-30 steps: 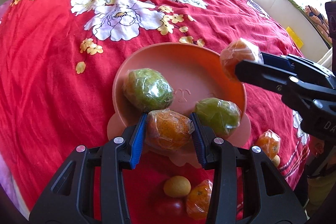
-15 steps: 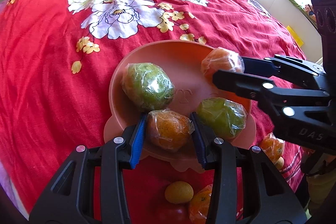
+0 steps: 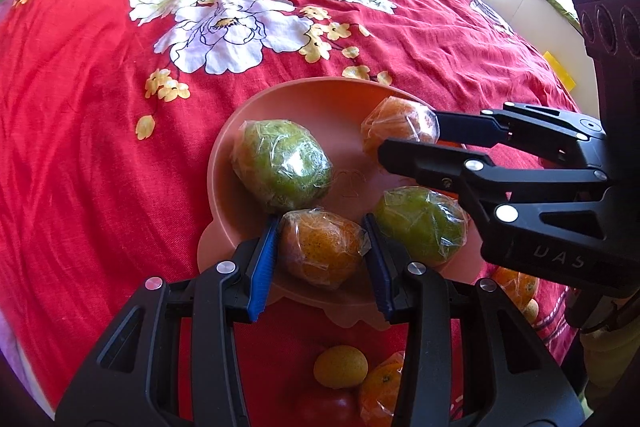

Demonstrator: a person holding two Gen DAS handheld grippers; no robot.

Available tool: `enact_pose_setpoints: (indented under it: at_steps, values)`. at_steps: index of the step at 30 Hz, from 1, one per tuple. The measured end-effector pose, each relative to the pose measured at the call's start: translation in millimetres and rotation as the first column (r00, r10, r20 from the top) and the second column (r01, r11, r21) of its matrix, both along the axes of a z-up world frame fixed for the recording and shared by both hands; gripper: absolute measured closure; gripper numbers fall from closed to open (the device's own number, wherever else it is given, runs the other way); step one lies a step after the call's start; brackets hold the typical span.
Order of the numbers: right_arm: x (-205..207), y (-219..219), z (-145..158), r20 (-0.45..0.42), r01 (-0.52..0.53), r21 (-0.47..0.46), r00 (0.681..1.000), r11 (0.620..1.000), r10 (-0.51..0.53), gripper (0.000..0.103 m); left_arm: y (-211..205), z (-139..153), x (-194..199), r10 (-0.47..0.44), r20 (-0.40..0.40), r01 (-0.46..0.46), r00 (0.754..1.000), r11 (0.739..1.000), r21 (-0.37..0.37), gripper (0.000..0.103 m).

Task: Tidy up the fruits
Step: 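Open the right tool over the bowl while the left tool holds its tangerine, then lower the wrapped tangerine into the pink bowl and open the left tool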

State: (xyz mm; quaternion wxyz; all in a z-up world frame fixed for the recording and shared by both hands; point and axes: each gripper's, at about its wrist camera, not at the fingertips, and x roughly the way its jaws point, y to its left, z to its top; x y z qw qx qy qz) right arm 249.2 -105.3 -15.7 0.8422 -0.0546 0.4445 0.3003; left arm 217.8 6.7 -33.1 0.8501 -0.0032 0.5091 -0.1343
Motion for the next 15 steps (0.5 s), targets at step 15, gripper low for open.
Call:
enact_pose_setpoints:
  at_steps: [15]
  values:
    - [-3, -12, 9, 0.002, 0.023, 0.059, 1.000, 0.998, -0.023, 0.061, 0, 0, 0, 0.001, 0.001, -0.001, 1.000, 1.000, -0.002, 0.070]
